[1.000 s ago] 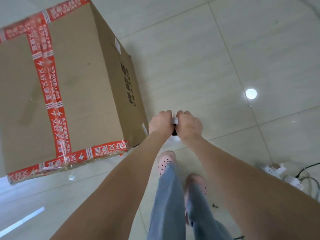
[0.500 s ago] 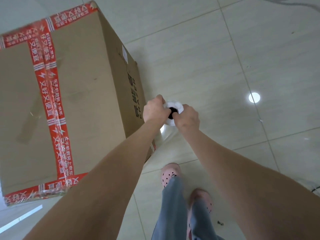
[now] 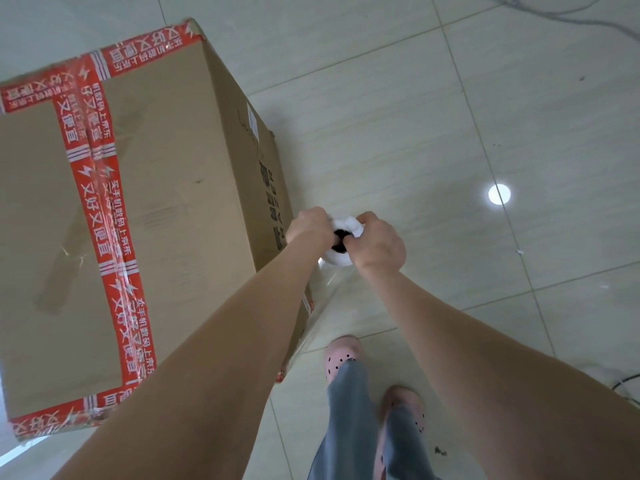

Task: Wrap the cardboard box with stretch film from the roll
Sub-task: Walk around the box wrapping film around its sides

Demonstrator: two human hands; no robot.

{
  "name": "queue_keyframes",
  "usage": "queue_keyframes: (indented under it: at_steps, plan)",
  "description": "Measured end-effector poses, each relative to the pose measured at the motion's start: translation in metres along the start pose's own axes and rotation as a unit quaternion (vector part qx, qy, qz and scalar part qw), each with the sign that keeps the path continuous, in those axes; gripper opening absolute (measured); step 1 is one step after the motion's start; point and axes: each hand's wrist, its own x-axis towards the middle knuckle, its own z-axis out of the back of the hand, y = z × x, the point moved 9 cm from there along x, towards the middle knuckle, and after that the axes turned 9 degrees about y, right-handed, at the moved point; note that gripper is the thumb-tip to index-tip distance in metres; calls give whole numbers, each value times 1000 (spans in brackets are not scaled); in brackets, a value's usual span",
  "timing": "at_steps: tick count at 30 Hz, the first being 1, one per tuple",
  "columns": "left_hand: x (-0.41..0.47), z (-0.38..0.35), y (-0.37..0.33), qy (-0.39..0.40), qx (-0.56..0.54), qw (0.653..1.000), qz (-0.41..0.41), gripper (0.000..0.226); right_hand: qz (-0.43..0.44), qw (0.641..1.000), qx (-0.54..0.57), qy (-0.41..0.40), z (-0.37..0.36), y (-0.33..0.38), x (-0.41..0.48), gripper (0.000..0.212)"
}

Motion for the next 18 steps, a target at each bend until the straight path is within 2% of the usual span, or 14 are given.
queue_keyframes:
  at_steps: [2, 5, 8, 11, 14, 16, 18]
  plan:
    - [0, 3, -8, 2, 6, 1000, -16, 12, -10, 999, 19, 26, 3, -3, 3, 28]
    - [-4, 13, -28, -40, 73, 994, -65, 4, -30, 997, 35, 59, 5, -7, 5, 27]
    - [-13, 20, -61, -83, 195, 967, -141, 20, -28, 996, 42, 75, 8, -2, 15, 31]
    - [-18, 22, -87, -98, 260, 936, -217, 22, -9, 996, 52, 75, 14, 5, 28, 29]
    - [-13, 38, -90, -113, 190, 943, -247, 27, 2, 996, 47, 81, 18, 11, 39, 23]
    - [-2, 55, -73, -105, 85, 972, -191, 37, -16, 995, 63, 73, 24, 11, 45, 23]
    - [11, 56, -51, -40, 19, 994, -98, 36, -29, 994, 80, 74, 28, 12, 51, 26]
